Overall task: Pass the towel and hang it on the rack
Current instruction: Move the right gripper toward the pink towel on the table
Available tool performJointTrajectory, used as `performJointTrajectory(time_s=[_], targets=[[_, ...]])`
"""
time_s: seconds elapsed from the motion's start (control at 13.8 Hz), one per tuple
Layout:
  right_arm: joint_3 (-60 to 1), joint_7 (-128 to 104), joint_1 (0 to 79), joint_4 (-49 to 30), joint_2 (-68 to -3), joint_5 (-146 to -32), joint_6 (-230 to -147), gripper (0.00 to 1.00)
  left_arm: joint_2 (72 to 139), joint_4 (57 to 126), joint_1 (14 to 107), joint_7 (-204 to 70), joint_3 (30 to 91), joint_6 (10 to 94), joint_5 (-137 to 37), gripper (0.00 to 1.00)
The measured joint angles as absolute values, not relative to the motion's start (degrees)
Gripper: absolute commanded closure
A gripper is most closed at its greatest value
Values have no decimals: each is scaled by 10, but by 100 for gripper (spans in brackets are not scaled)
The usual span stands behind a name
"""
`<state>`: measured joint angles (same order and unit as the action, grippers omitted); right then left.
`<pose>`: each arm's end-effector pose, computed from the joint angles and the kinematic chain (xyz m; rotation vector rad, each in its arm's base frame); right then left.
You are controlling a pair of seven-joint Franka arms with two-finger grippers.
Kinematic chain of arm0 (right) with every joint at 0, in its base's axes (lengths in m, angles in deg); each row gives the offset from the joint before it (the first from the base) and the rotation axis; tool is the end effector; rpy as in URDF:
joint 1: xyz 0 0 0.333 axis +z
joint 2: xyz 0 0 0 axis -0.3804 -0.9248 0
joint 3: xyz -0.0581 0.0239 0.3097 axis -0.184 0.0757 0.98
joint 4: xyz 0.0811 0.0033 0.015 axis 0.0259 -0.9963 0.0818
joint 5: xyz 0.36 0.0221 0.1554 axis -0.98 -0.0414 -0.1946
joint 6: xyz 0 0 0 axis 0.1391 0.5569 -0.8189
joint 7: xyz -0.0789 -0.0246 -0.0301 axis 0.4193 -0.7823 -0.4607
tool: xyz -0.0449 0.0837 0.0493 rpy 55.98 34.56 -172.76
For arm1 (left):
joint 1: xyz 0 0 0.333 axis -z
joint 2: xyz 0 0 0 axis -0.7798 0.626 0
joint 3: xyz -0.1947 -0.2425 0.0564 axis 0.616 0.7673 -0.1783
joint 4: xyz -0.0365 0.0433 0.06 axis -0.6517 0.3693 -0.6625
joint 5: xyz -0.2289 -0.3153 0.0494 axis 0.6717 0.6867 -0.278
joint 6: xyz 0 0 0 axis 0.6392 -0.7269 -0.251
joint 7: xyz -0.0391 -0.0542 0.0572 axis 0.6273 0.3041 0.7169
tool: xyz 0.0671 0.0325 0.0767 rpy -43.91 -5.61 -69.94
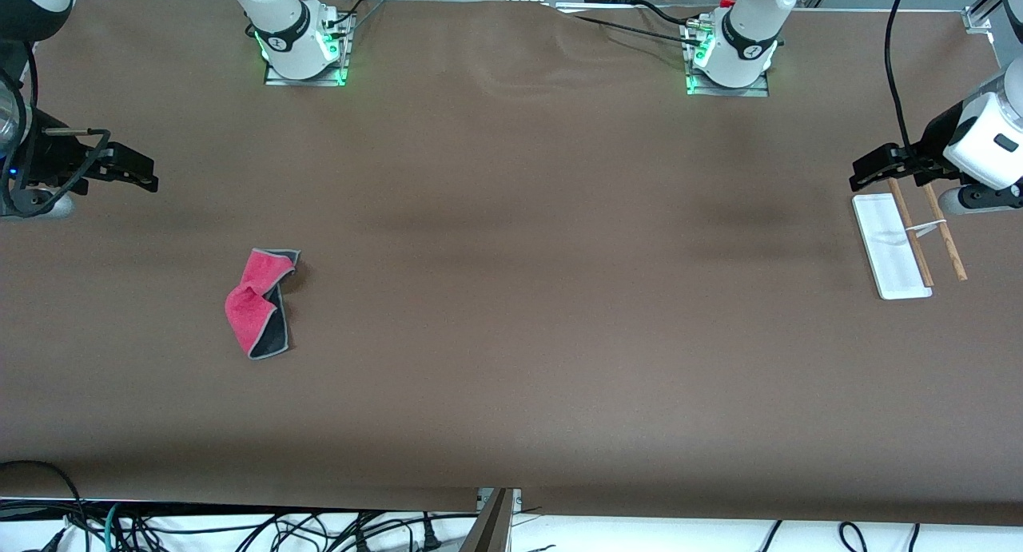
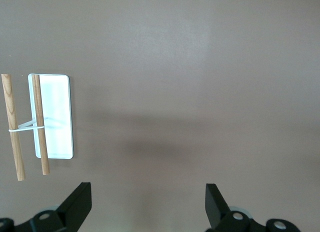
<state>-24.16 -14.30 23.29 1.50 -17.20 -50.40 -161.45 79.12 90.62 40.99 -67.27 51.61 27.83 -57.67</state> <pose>0.5798 0.0078 0.5840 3.1135 0.1035 -0.1423 0.5478 0.0069 0.5626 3.1186 0.2045 -0.1574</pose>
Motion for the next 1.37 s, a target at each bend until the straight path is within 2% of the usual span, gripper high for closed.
performJointTrajectory(time_s=[0.14,0.58,1.08,1.37], targets=[[-241,-143,233,17,-172,-504,-1616,0,797,902,410,-672,515,282,-583,0],[-240,-144,249,22,-176,-504,-1621,0,840,808,410,-672,514,241,-585,0],[-243,-145,248,22,-202,-504,-1668,0,848,807,410,-680,514,232,-585,0],[-243,-145,248,21,-259,-505,-1736,0,848,807,410,-683,514,233,-585,0]])
